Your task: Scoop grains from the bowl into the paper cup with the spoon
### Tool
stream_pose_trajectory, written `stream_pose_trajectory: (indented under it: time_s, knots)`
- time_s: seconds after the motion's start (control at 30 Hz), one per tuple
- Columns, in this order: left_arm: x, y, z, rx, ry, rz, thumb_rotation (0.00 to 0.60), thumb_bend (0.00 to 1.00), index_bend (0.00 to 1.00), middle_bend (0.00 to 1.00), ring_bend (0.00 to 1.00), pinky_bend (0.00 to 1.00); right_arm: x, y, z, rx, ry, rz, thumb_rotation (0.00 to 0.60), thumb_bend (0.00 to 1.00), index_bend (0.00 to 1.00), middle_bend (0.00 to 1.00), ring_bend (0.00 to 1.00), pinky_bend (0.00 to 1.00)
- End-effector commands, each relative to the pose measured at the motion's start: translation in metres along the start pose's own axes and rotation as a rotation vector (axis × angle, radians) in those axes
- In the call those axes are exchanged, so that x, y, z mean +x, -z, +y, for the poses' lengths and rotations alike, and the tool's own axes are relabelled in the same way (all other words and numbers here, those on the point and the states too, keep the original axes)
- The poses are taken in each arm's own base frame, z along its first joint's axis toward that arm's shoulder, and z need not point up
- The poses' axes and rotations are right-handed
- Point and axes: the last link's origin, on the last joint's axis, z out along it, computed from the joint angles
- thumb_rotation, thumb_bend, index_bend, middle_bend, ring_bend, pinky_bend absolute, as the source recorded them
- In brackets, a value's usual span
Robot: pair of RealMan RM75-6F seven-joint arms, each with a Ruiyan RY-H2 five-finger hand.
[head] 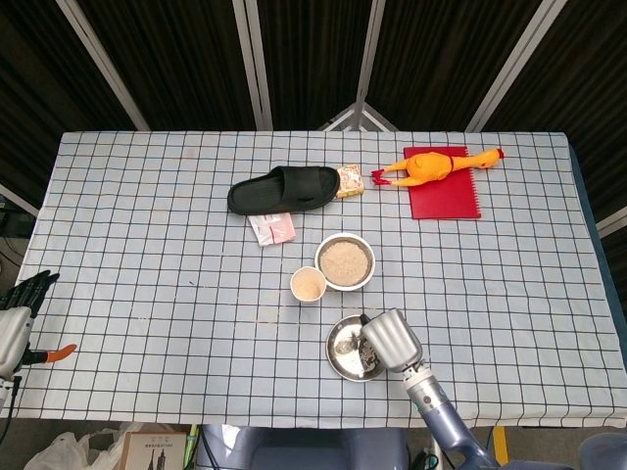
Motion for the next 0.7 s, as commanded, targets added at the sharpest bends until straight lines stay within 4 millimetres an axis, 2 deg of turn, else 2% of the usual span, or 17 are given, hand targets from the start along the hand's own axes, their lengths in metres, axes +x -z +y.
stream_pose_trajectory:
  time_s: [0.03, 0.13, 0.43, 0.6, 0.7]
  knots:
    - [0.000, 0.000, 0.000, 0.001, 0.002, 0.000, 0.600, 0.00, 0.00, 0.00, 0.00, 0.00, 0.000, 0.001, -0.001, 0.000, 0.012, -0.005, 0.600, 0.40, 0.47, 0.83, 0.95, 1.00]
    - [0.000, 0.000, 0.000, 0.001, -0.001, -0.003, 0.600, 0.00, 0.00, 0.00, 0.00, 0.00, -0.001, 0.002, 0.002, -0.003, 0.039, -0.010, 0.600, 0.37, 0.42, 0.83, 0.95, 1.00]
    - [0.000, 0.001, 0.000, 0.002, -0.003, -0.001, 0.600, 0.00, 0.00, 0.00, 0.00, 0.00, 0.005, 0.006, 0.019, -0.048, 0.071, 0.006, 0.600, 0.35, 0.40, 0.81, 0.92, 1.00]
    - [0.000, 0.002, -0.001, -0.004, -0.004, 0.009, 0.600, 0.00, 0.00, 0.00, 0.00, 0.00, 0.019, 0.011, 0.056, -0.140, 0.079, 0.075, 0.600, 0.35, 0.32, 0.66, 0.78, 0.94]
    - [0.000, 0.002, -0.002, -0.008, -0.010, 0.017, 0.600, 0.00, 0.00, 0.00, 0.00, 0.00, 0.022, 0.023, 0.082, -0.193, 0.078, 0.090, 0.600, 0.35, 0.22, 0.50, 0.62, 0.88]
